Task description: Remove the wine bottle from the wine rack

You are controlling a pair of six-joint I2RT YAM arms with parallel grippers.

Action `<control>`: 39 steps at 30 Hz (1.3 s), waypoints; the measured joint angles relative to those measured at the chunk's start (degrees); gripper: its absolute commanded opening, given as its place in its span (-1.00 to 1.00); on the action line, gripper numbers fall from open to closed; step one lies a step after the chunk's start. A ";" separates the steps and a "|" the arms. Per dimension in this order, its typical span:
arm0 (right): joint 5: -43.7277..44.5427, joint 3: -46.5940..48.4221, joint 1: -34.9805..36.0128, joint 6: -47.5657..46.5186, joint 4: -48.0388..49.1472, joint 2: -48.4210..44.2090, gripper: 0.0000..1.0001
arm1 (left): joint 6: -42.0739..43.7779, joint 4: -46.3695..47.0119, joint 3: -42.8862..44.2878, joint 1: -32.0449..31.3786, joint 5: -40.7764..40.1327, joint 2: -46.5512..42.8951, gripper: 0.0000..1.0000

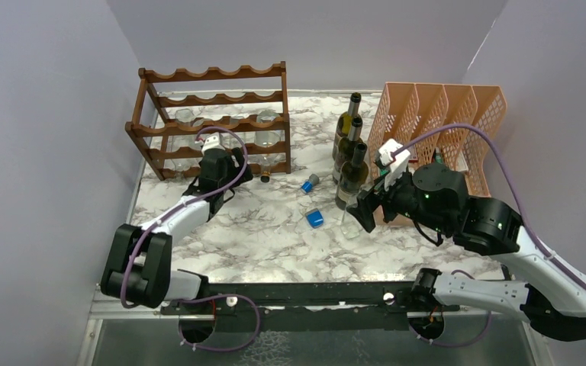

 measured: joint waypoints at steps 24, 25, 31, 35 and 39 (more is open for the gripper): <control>24.92 6.75 0.00 14.99 -18.10 6.36 0.99 | -1.88 11.45 -0.63 0.00 -3.45 12.04 -0.11; 26.01 6.73 0.00 15.54 -18.40 6.75 0.99 | -1.92 11.61 -0.63 0.00 -3.50 12.04 -0.17; 29.07 6.25 0.00 18.38 -18.71 9.29 0.99 | -1.75 12.48 -2.21 -0.26 -3.45 9.92 -0.43; 27.76 5.90 -0.02 17.25 -17.35 8.28 0.99 | -1.75 12.04 -4.96 -0.26 -3.43 5.42 -0.63; 24.76 4.35 0.00 15.30 -15.37 6.12 0.99 | -2.08 11.10 -6.93 -0.26 -3.37 1.60 -0.78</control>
